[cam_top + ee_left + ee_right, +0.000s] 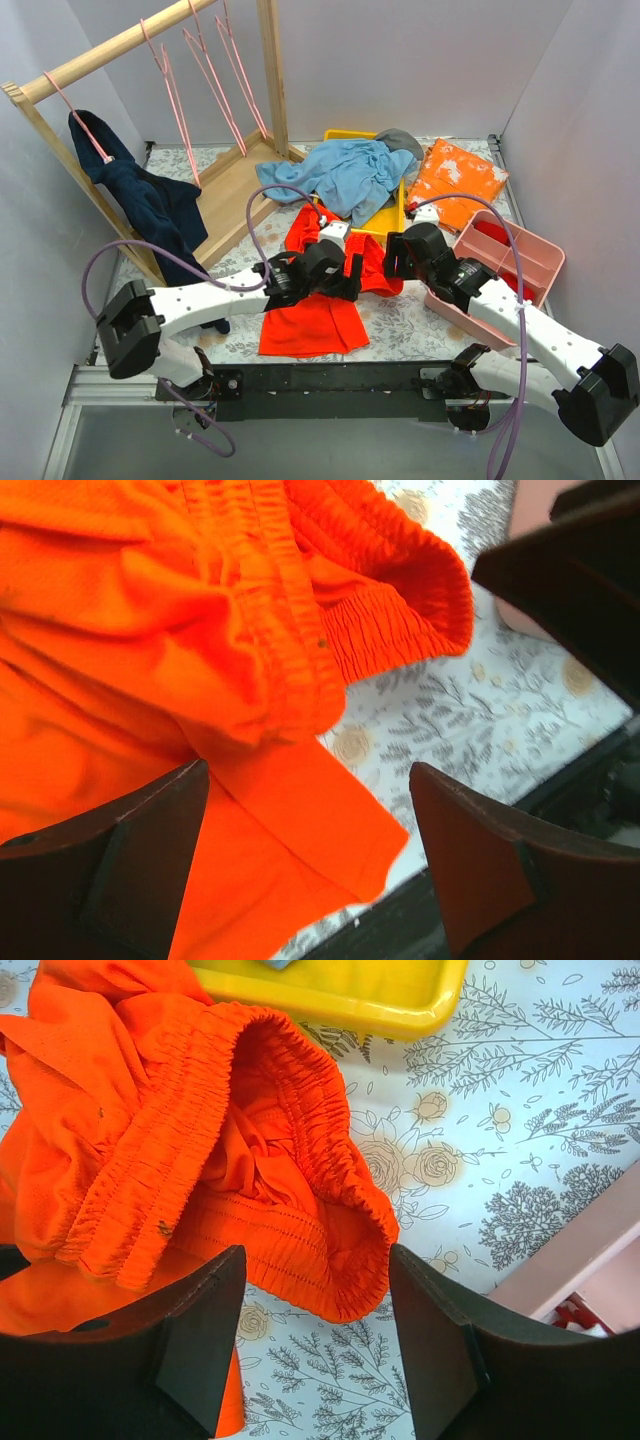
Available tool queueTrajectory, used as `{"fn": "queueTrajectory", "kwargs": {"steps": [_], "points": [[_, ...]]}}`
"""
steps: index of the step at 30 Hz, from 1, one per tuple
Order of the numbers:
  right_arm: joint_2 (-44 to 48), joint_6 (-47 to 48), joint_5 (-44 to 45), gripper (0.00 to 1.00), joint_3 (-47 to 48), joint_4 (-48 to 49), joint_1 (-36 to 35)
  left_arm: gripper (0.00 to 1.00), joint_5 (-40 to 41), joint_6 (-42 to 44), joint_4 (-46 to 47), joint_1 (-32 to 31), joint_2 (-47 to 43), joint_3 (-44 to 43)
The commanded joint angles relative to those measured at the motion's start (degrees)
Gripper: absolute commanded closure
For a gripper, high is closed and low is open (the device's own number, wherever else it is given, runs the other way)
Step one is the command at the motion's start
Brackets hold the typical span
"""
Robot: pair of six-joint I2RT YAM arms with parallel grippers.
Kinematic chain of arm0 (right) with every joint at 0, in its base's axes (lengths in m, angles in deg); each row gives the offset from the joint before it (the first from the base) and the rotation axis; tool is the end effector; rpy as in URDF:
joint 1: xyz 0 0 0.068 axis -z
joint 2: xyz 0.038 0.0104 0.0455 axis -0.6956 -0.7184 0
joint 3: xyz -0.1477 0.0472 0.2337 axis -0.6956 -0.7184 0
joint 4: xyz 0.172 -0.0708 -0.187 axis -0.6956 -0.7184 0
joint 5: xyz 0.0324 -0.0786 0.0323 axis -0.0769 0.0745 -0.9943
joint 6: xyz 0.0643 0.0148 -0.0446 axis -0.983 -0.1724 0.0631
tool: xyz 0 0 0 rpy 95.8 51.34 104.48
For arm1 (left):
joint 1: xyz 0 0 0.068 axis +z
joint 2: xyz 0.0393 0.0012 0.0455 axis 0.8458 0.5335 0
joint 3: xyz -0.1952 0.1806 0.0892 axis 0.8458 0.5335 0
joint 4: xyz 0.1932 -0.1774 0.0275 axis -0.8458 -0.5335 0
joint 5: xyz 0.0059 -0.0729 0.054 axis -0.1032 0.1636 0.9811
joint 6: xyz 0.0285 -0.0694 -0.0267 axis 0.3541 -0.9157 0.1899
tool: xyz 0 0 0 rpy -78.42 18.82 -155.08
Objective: Place the shorts on the hanger
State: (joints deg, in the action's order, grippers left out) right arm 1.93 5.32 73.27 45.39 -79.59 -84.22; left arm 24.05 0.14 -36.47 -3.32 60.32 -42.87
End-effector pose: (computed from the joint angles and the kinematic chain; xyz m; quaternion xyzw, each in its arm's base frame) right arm 0.1956 0.1350 0.2564 -0.0192 0.8903 0.1154 0.4400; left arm 0.1700 -0.2754 0.2356 -0.1387 0.9007 -0.3251 0.2524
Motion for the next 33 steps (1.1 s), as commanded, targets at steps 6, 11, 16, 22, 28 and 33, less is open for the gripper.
{"fn": "queueTrajectory", "kwargs": {"steps": [6,11,16,22,28,33], "points": [[0.13,-2.36,-0.67,0.31,-4.13,3.22,0.77,0.32,20.48,0.49,-3.63,-0.27,13.17,-10.53],[-1.1,-2.01,-1.38,0.31,-6.06,4.97,0.85,0.62,21.75,-0.48,-5.31,2.45,9.49,-7.92],[-5.57,-2.53,-4.37,0.32,-7.82,7.52,0.94,0.79,18.33,-1.45,-4.97,6.85,4.92,-4.22],[-11.21,-3.24,-4.19,0.34,-8.44,13.15,0.94,1.0,13.75,-3.9,-4.17,9.84,1.76,-1.14],[-10.61,-0.26,4.66,0.99,4.17,5.29,0.94,1.0,8.22,-5.06,-6.0,12.12,-8.34,-0.86],[-4.27,8.18,15.3,0.99,24.48,-2.04,1.55,1.0,7.16,-4.01,-12.69,12.56,-18.36,-7.98]]}}
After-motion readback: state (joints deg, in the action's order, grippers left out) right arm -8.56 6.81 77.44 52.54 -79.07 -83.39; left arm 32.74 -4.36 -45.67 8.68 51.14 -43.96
